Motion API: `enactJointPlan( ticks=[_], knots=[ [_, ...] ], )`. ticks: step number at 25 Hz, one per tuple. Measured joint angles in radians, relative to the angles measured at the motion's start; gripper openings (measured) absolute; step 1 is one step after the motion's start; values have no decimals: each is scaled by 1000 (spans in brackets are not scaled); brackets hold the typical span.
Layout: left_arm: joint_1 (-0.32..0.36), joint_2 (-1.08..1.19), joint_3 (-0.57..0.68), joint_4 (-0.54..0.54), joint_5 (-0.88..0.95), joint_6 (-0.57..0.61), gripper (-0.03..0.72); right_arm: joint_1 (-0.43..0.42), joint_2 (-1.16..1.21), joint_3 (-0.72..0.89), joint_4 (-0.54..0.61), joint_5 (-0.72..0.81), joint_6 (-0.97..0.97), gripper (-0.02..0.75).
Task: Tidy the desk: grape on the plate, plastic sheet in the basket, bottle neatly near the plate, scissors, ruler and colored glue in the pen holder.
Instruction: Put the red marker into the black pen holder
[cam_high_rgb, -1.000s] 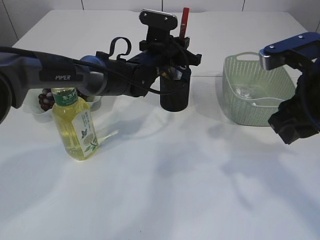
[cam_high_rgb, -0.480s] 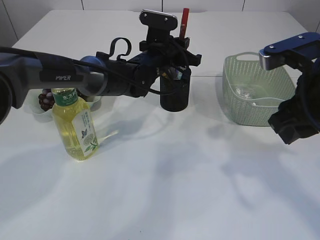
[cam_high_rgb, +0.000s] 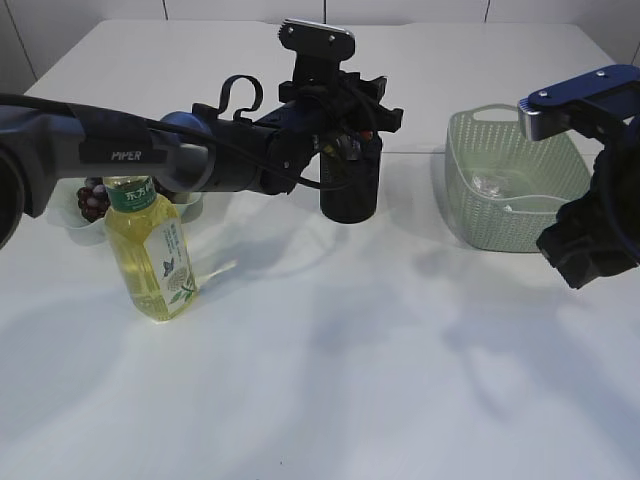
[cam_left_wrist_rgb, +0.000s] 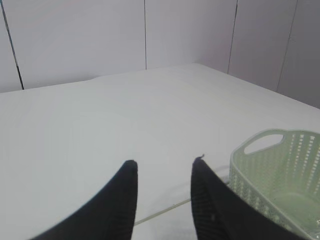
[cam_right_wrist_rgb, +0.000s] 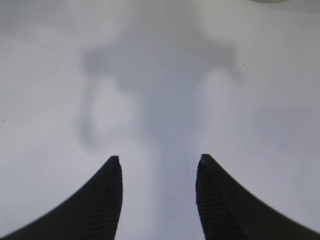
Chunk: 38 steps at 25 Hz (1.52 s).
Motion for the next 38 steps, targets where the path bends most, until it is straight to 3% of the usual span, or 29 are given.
enactJointPlan(
  ticks=[6, 24, 38],
  knots=[
    [0, 0, 0, 0, 0, 0, 312, 0, 0, 0, 0, 0, -2, 386],
    [0, -23, 0, 0, 10, 0, 313, 0, 0, 0, 0, 0, -5, 386],
    [0, -210, 0, 0, 243, 0, 306, 0, 0, 0, -1, 0, -5, 386]
  ],
)
